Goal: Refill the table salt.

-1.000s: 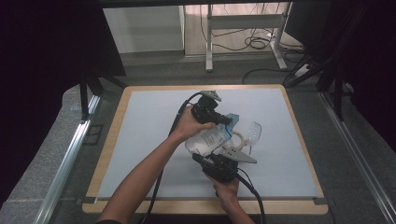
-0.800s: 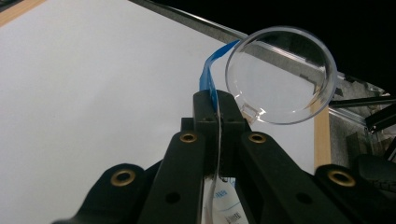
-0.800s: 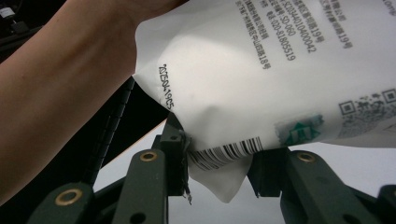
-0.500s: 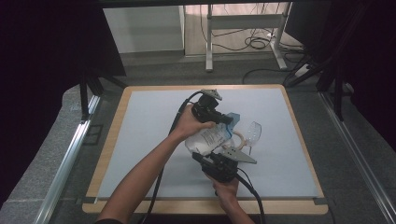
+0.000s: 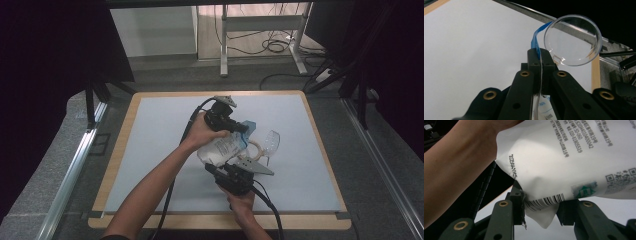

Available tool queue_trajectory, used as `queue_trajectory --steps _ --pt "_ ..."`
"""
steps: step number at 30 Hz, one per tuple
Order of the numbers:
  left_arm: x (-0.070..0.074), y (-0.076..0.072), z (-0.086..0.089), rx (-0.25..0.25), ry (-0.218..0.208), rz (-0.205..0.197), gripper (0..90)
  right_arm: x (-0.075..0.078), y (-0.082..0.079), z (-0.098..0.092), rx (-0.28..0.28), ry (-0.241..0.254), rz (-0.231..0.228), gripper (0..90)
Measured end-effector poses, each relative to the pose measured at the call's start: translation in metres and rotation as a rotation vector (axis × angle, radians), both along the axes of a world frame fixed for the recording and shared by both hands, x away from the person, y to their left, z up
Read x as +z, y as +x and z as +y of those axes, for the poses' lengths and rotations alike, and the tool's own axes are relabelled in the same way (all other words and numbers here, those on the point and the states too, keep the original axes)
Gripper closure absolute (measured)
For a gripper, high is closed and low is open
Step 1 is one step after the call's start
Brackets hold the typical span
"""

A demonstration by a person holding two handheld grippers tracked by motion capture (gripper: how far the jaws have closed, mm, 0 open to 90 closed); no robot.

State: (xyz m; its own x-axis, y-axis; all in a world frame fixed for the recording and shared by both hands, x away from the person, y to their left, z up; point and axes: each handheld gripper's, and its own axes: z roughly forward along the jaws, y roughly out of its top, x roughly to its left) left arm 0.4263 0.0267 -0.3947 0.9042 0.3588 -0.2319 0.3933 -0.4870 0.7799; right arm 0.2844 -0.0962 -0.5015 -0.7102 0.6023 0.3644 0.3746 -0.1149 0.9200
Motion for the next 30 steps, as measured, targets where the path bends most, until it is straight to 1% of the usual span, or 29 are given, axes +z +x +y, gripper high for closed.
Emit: queue_trajectory --steps 4,10,16,22,25,30 --pt "-0.001 0.002 0.001 -0.003 -0.001 0.003 89.7 0.0 0.0 0.002 -0.007 -0.005 0.001 64.2" --pt "0.0 0.003 0.0 -0.009 0.012 0.002 89.7 0.0 0.0 0.007 -0.029 -0.012 -0.001 64.3" --pt "0.0 0.005 -0.001 -0.012 0.021 0.001 89.7 -0.001 0.002 0.008 -0.033 -0.011 -0.003 64.4" --pt "0.002 0.008 -0.006 -0.02 0.033 -0.001 89.7 0.001 0.003 0.007 -0.048 0.005 0.009 64.4" --pt "0.004 0.008 -0.008 -0.025 0.036 0.0 89.7 0.002 0.004 0.006 -0.055 0.013 0.005 64.4" --pt "0.004 0.008 -0.01 -0.023 0.043 -0.002 89.7 0.002 0.004 0.004 -0.054 0.026 0.009 64.4"
